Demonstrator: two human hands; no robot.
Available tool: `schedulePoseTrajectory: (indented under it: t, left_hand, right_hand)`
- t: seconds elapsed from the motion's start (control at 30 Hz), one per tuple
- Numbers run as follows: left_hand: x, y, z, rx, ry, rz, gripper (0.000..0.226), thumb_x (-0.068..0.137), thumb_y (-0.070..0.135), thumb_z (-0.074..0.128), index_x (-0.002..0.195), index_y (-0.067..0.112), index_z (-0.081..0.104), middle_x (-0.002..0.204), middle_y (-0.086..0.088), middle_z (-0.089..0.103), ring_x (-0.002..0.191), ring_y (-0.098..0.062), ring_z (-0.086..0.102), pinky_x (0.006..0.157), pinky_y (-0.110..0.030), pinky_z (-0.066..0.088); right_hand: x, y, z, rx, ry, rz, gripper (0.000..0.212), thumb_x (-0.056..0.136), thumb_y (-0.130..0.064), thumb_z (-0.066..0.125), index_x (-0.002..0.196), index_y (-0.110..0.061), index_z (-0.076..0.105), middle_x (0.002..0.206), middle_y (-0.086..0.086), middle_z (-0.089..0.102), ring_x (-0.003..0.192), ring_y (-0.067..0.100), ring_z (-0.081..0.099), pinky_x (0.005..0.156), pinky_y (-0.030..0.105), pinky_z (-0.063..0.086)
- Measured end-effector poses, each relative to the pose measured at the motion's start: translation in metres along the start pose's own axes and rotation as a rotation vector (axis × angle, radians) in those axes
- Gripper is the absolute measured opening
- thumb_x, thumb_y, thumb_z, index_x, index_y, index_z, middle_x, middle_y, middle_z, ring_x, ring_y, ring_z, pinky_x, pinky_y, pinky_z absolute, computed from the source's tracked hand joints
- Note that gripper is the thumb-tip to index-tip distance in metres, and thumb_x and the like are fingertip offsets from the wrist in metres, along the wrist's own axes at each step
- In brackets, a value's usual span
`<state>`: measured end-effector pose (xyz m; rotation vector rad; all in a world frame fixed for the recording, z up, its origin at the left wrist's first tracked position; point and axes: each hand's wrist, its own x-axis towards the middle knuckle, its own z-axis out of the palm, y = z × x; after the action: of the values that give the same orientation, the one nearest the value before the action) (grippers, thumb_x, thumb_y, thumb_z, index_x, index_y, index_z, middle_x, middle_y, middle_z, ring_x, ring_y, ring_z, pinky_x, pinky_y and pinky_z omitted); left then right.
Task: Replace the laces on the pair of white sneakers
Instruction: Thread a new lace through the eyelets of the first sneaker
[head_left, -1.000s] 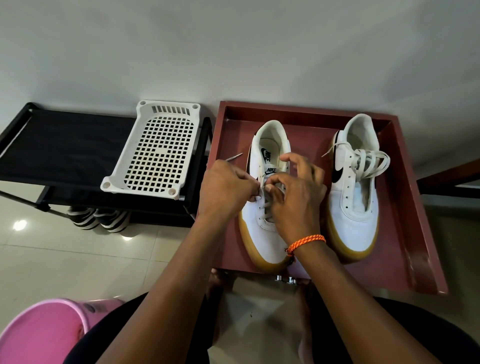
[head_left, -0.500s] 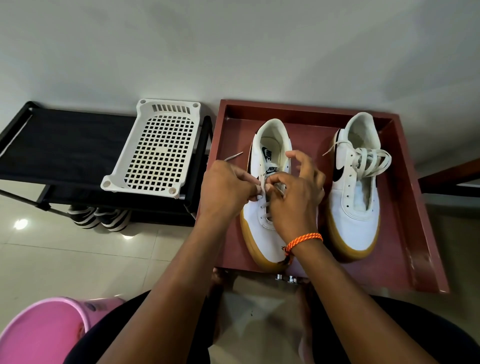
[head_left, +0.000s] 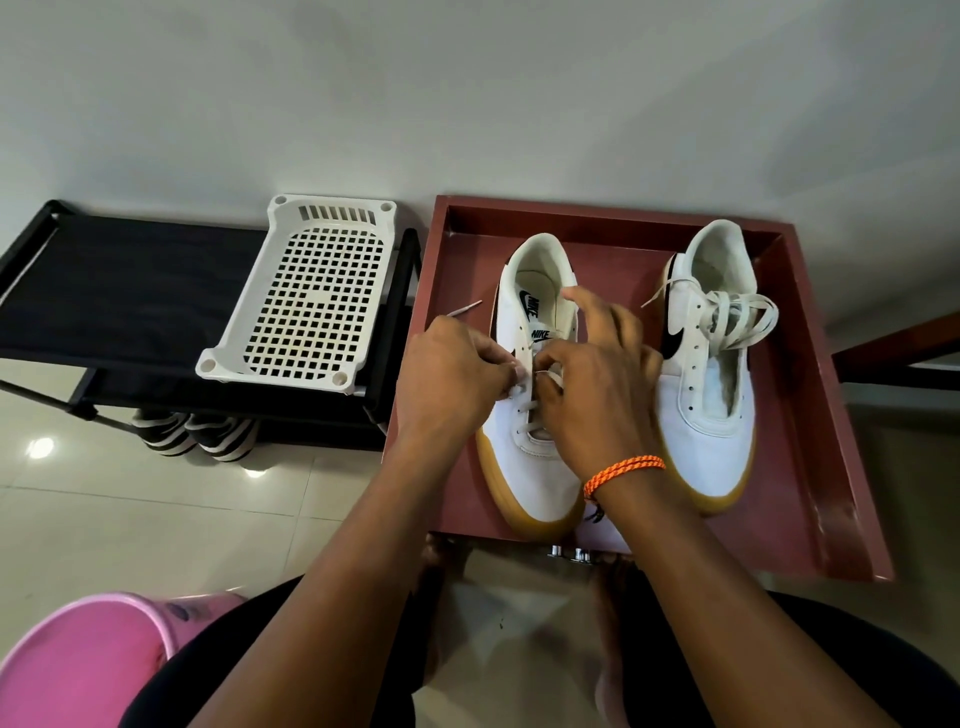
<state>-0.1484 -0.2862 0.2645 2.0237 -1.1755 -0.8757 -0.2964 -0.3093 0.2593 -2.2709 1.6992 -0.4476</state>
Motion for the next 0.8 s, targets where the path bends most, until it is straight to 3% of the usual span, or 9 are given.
schedulePoseTrajectory:
  t: [0.07, 0.23, 0.37, 0.47, 0.57, 0.67, 0.73, 0.8]
  left_hand:
    - [-0.001, 0.000, 0.001, 0.058, 0.028, 0.018, 0.012, 0.083, 0.028, 0.089, 0.074, 0.028, 0.081, 0.064, 0.013, 0.074, 0.065, -0.006, 0.074, 0.069, -0.039, 0.064]
    - [-0.003, 0.004, -0.003, -0.044, 0.027, 0.014, 0.010, 0.083, 0.023, 0.085, 0.074, 0.026, 0.080, 0.069, 0.012, 0.075, 0.071, -0.011, 0.073, 0.072, -0.037, 0.062]
    - [-0.004, 0.015, -0.017, -0.609, -0.087, -0.017, 0.007, 0.091, -0.002, 0.072, 0.087, 0.002, 0.076, 0.082, -0.015, 0.076, 0.076, -0.026, 0.072, 0.073, -0.035, 0.059]
    - [-0.006, 0.024, -0.031, -1.022, -0.214, -0.020, 0.005, 0.099, 0.003, 0.065, 0.096, 0.006, 0.068, 0.101, -0.016, 0.078, 0.096, -0.031, 0.078, 0.084, -0.037, 0.065]
    - [-0.005, 0.024, -0.041, -1.291, -0.235, -0.021, 0.004, 0.100, 0.012, 0.059, 0.097, 0.012, 0.062, 0.098, -0.009, 0.077, 0.090, -0.024, 0.078, 0.080, -0.034, 0.065]
    - [0.002, 0.019, -0.039, -1.021, -0.102, -0.083, 0.013, 0.103, 0.010, 0.051, 0.106, 0.014, 0.063, 0.086, -0.005, 0.072, 0.068, -0.020, 0.068, 0.065, -0.032, 0.055]
    - [0.005, 0.013, -0.030, -0.548, 0.020, -0.039, 0.014, 0.103, 0.021, 0.055, 0.104, 0.018, 0.068, 0.077, 0.003, 0.069, 0.060, -0.015, 0.062, 0.060, -0.030, 0.049]
    - [0.003, 0.007, -0.018, -0.057, 0.011, 0.091, 0.029, 0.102, 0.047, 0.060, 0.084, 0.025, 0.069, 0.070, 0.008, 0.065, 0.061, -0.010, 0.060, 0.061, -0.030, 0.044]
  right_hand:
    - [-0.001, -0.001, 0.004, 0.033, -0.025, 0.022, 0.011, 0.086, -0.019, 0.079, 0.092, -0.028, 0.079, 0.163, -0.009, 0.037, 0.146, 0.026, 0.030, 0.100, 0.050, 0.035]
    - [-0.001, 0.001, 0.002, 0.008, -0.029, -0.001, 0.008, 0.084, -0.022, 0.080, 0.088, -0.027, 0.075, 0.163, -0.007, 0.036, 0.145, 0.028, 0.033, 0.099, 0.050, 0.037]
    - [-0.001, 0.003, 0.000, 0.006, -0.058, -0.013, 0.010, 0.082, -0.020, 0.078, 0.087, -0.027, 0.073, 0.163, -0.008, 0.034, 0.145, 0.026, 0.031, 0.100, 0.049, 0.036]
    - [-0.001, 0.005, -0.001, 0.030, -0.058, -0.019, 0.006, 0.083, -0.023, 0.077, 0.086, -0.028, 0.074, 0.163, -0.010, 0.035, 0.144, 0.025, 0.031, 0.101, 0.048, 0.036]
    - [0.000, 0.008, -0.002, 0.077, -0.062, -0.015, 0.008, 0.082, -0.020, 0.078, 0.087, -0.026, 0.076, 0.163, -0.011, 0.036, 0.143, 0.024, 0.031, 0.101, 0.046, 0.034]
    - [0.000, 0.009, -0.002, 0.119, -0.066, -0.012, 0.011, 0.081, -0.019, 0.079, 0.089, -0.026, 0.077, 0.163, -0.011, 0.037, 0.142, 0.023, 0.032, 0.100, 0.043, 0.032]
    - [0.001, 0.009, -0.002, 0.130, -0.066, -0.020, 0.012, 0.079, -0.018, 0.079, 0.088, -0.026, 0.077, 0.162, -0.012, 0.037, 0.140, 0.022, 0.033, 0.097, 0.042, 0.032]
    - [0.002, 0.010, -0.001, 0.127, -0.075, -0.024, 0.012, 0.079, -0.017, 0.079, 0.087, -0.026, 0.075, 0.162, -0.012, 0.037, 0.138, 0.022, 0.034, 0.096, 0.043, 0.034]
